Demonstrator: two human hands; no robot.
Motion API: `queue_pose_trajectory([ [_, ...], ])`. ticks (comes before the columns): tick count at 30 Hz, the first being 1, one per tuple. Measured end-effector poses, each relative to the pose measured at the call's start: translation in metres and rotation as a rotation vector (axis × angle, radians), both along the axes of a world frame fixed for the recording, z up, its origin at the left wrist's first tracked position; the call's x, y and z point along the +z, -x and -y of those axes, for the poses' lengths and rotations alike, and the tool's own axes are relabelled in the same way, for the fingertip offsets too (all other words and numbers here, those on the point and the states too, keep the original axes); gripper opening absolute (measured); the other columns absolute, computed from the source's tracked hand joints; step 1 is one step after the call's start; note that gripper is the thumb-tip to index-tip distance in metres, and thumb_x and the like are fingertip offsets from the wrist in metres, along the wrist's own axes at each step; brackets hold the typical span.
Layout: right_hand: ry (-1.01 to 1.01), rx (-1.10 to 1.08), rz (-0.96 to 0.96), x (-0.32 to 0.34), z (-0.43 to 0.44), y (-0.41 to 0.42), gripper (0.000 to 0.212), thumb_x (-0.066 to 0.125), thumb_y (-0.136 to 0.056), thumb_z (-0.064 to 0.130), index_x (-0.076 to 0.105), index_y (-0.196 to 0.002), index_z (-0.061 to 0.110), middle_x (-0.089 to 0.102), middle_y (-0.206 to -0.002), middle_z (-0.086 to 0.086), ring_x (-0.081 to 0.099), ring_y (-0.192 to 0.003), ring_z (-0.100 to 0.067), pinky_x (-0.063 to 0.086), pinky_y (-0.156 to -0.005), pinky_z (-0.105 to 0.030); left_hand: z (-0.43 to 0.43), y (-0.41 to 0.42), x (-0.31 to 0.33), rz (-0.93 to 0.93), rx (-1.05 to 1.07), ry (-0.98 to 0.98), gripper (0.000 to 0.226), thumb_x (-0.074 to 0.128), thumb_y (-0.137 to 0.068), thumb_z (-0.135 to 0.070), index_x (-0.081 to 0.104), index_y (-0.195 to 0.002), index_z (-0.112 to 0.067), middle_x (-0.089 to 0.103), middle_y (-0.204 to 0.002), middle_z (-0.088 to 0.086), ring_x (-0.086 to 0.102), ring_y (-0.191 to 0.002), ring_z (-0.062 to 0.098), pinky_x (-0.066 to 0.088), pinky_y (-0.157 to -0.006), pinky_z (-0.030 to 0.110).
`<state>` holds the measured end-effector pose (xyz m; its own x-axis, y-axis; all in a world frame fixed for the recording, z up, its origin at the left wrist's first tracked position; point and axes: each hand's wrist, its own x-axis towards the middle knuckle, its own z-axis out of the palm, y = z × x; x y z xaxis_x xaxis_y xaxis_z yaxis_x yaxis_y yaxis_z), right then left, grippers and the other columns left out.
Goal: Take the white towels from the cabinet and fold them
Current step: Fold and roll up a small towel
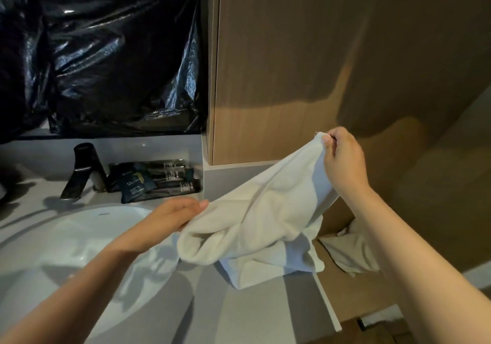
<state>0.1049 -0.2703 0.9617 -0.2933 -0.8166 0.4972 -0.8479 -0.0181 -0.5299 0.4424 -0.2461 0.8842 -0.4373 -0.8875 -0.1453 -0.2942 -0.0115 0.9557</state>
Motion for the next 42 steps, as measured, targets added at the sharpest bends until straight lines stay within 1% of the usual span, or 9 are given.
queue_pose_trajectory([
  [4,-0.019,-0.036,0.077,0.004,0.007,0.003,0.024,0.043,-0.103,0.031,0.055,-0.115,0.014,0.055,-0.101,0.005,0.054,-0.093,-0.011,0.043,-0.074,-0.021,0.001,-0.008,-0.001,-0.256,-0.037,-0.151,0.060,0.070,-0.076,-0.051,0.066,-0.113,-0.004,0.065,-0.116,0.024,0.060,-0.106,0.038,0.044,-0.098,0.052],
  [9,0.007,-0.093,0.123,0.009,0.011,0.012,0.026,0.043,-0.103,0.031,0.054,-0.118,0.014,0.055,-0.104,0.004,0.054,-0.093,-0.011,0.041,-0.069,-0.014,0.013,-0.016,0.013,-0.440,-0.168,-0.238,0.065,0.085,-0.068,-0.022,0.060,-0.126,-0.005,0.060,-0.128,0.023,0.058,-0.118,0.037,0.049,-0.099,0.043],
  [18,-0.013,-0.124,0.197,0.003,0.011,0.029,0.026,0.043,-0.103,0.029,0.055,-0.117,0.011,0.055,-0.101,0.003,0.054,-0.093,-0.012,0.042,-0.074,-0.021,0.023,-0.001,0.033,0.113,-0.052,-0.007,0.038,0.088,-0.064,-0.019,0.065,-0.091,-0.005,0.075,-0.084,0.002,0.071,-0.077,0.016,0.053,-0.061,0.019],
  [23,0.005,-0.104,0.237,0.002,0.011,0.028,0.014,0.043,-0.104,0.027,0.051,-0.106,0.016,0.055,-0.098,0.002,0.054,-0.091,-0.013,0.041,-0.072,-0.021,0.048,0.010,0.044,0.317,0.273,0.258,0.029,0.078,-0.078,-0.031,0.065,-0.083,-0.006,0.068,-0.078,0.013,0.061,-0.071,0.021,0.047,-0.062,0.031],
  [26,0.030,-0.109,0.312,0.001,0.012,0.030,0.011,0.041,-0.104,0.027,0.049,-0.101,0.020,0.055,-0.097,0.001,0.054,-0.091,-0.014,0.043,-0.076,-0.026,0.055,0.011,0.060,0.026,0.216,-0.008,0.043,0.072,-0.077,-0.040,0.064,-0.096,-0.002,0.072,-0.092,0.016,0.068,-0.084,0.029,0.054,-0.075,0.039],
  [29,0.040,-0.145,0.384,-0.003,0.015,0.035,0.011,0.041,-0.104,0.027,0.048,-0.102,0.020,0.056,-0.098,0.000,0.054,-0.092,-0.015,0.044,-0.079,-0.028,0.048,0.006,0.068,-0.347,0.024,-0.375,0.047,0.076,-0.080,-0.025,0.056,-0.116,-0.002,0.070,-0.111,0.017,0.068,-0.103,0.029,0.058,-0.079,0.036],
  [35,-0.008,-0.208,0.429,-0.014,0.019,0.045,0.013,0.042,-0.104,0.026,0.051,-0.103,0.017,0.055,-0.099,0.000,0.053,-0.093,-0.015,0.041,-0.078,-0.027,0.029,0.002,0.065,-0.179,-0.180,-0.310,0.067,0.073,-0.070,0.016,0.042,-0.128,0.001,0.059,-0.124,0.022,0.061,-0.114,0.033,0.053,-0.094,0.041],
  [38,-0.024,-0.217,0.444,-0.018,0.019,0.050,0.011,0.042,-0.104,0.026,0.049,-0.101,0.018,0.055,-0.100,-0.002,0.053,-0.095,-0.016,0.042,-0.080,-0.028,0.027,0.002,0.066,-0.126,-0.133,-0.256,0.058,0.075,-0.070,0.008,0.050,-0.122,0.003,0.064,-0.119,0.024,0.063,-0.110,0.034,0.051,-0.097,0.048],
  [42,-0.006,-0.191,0.443,-0.017,0.021,0.048,0.012,0.041,-0.104,0.025,0.049,-0.101,0.017,0.055,-0.099,-0.001,0.054,-0.094,-0.016,0.042,-0.080,-0.028,0.030,0.006,0.072,-0.193,0.059,-0.178,0.061,0.085,-0.060,-0.016,0.061,-0.113,0.001,0.070,-0.108,0.021,0.069,-0.097,0.030,0.059,-0.082,0.036],
])
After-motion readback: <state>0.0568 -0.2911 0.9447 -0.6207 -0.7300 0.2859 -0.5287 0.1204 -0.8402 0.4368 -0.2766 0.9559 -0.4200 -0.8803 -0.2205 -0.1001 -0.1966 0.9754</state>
